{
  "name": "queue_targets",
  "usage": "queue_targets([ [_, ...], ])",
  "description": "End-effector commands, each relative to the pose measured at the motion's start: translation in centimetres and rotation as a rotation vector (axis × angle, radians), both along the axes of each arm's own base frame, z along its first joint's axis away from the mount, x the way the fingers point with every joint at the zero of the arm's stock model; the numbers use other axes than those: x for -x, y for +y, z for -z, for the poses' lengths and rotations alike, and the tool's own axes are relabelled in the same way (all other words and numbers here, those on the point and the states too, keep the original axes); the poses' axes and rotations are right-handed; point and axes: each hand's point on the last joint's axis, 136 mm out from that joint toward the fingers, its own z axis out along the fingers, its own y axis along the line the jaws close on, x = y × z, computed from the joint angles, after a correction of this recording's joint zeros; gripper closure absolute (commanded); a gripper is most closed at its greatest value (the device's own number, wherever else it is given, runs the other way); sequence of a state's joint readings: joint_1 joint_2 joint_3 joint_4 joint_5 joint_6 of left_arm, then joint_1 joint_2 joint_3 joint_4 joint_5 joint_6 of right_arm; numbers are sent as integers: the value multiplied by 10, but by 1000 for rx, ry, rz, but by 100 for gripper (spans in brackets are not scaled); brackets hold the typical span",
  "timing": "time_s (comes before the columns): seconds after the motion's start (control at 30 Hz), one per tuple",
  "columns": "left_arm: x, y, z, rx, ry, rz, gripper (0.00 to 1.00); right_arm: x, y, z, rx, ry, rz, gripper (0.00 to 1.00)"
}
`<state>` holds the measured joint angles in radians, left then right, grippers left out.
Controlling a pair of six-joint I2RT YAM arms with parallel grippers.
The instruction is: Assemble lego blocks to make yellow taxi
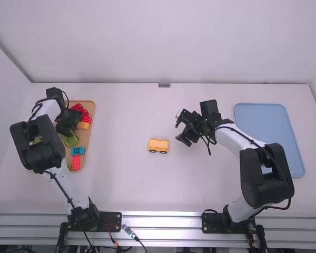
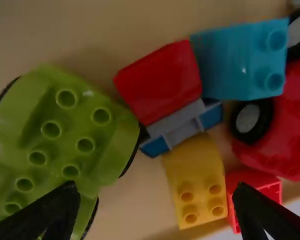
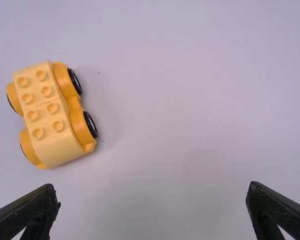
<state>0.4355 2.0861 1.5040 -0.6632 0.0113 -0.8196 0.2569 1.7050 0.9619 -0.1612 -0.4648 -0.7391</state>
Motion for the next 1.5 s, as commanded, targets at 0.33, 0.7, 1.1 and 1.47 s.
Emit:
queue_targets([
  [0.33,-4,0,-9,13,79,19,24,3,0,-2,-5,-1,-3,1],
  [0.7,-24,-26,-16,150,-18,49,1,3,0,-2,-4,-1,-3,1],
  [1.1,-10,-34,2,177,33,-100,27,3,0,-2,-4,0,-3,1],
  [1.47,3,-12,4,80,83,-243,24,3,0,-2,-3,1,-3,1],
])
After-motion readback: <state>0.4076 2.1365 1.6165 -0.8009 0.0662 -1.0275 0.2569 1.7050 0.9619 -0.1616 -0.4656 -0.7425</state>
